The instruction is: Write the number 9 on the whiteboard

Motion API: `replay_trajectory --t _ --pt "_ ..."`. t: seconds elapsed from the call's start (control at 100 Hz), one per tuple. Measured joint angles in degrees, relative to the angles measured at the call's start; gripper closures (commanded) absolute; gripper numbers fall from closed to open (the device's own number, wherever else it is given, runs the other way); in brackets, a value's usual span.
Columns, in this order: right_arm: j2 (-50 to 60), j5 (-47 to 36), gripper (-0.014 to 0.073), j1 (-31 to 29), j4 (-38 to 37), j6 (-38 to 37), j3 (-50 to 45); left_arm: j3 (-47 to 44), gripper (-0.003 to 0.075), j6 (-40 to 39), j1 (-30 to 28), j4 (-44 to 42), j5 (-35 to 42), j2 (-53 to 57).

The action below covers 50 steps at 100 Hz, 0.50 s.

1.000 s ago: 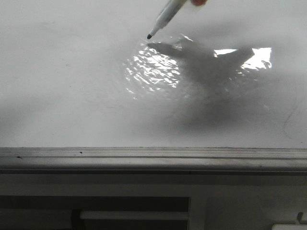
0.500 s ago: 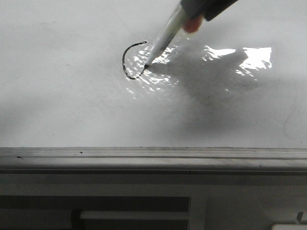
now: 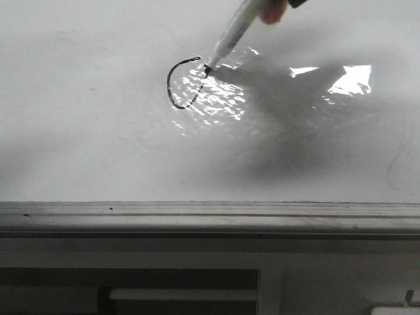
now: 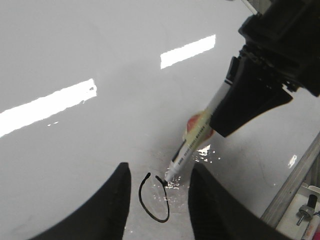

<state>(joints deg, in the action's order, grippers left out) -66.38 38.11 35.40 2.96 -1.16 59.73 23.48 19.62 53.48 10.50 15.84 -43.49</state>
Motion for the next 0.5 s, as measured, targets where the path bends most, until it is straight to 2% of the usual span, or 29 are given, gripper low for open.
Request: replay_trajectory --t 0.23,0.37,0.5 --pt "0.4 2.3 0.0643 0.0 8.1 0.0 -7.7 0.0 0.0457 -0.1 0.0 0.0 -1.1 0.0" --pt "2.1 2.0 0.0643 2.1 7.5 0.0 -7.9 0.0 0.0457 -0.1 0.1 -0.9 -5.3 -1.1" --pt "4.1 1.8 0.0643 6.3 7.6 0.0 -7.9 0.0 0.0457 -0.1 3.4 -2.7 -7.3 -4.8"
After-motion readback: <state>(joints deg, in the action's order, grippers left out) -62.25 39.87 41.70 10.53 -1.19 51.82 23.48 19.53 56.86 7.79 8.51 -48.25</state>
